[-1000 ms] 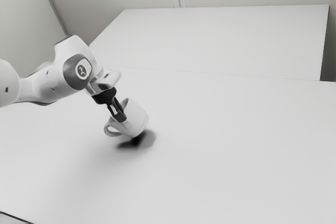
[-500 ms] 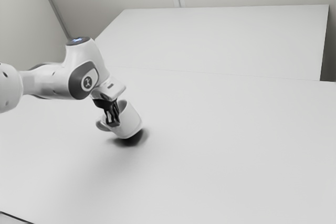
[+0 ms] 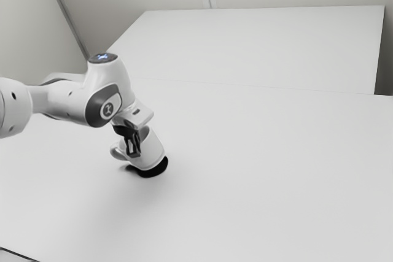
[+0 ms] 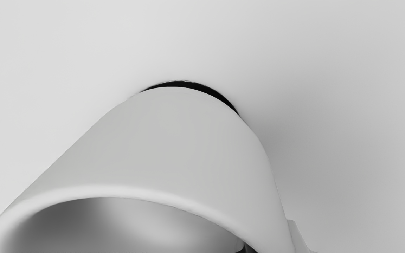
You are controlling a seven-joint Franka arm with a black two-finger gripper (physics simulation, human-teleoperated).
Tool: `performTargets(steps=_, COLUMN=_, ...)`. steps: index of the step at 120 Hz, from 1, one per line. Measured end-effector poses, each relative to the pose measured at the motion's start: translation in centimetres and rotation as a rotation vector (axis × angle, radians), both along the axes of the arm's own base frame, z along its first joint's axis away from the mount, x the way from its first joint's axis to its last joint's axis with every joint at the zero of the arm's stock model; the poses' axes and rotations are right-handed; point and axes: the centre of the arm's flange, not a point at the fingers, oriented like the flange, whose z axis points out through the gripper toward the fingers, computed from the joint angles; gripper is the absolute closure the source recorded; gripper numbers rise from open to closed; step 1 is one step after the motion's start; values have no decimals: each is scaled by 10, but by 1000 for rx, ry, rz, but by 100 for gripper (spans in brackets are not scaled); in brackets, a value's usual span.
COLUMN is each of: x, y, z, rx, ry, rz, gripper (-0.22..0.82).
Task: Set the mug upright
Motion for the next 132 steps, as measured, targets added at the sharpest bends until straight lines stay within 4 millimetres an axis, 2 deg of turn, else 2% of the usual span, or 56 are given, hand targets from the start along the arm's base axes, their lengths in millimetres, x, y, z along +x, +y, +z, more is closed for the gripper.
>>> performTargets(steps=19, x=-2, y=1, z=-9, rx=-1, ry=-7, rz=18, gripper=72)
performTargets(steps=28, x=-2, y=0, z=-10, rx=-3, ry=-12, rz=24, gripper=68)
performTargets(steps=54, x=-1, y=0, z=-10, rx=-5, ry=-23, rz=38, gripper=28)
performTargets(steps=66, x=0, y=0, z=-10, rx=-5, ry=-26, rz=41, gripper=18)
performTargets(steps=80, x=0, y=0, z=-8, rx=-4, ry=-31, rz=46, gripper=10)
performTargets(steps=112, x=5, y=-5, z=27, rx=-9, ry=-49, rz=180, gripper=3)
performTargets(steps=132, x=30, y=12, z=81, rx=-32, ry=-95, rz=388, gripper=1)
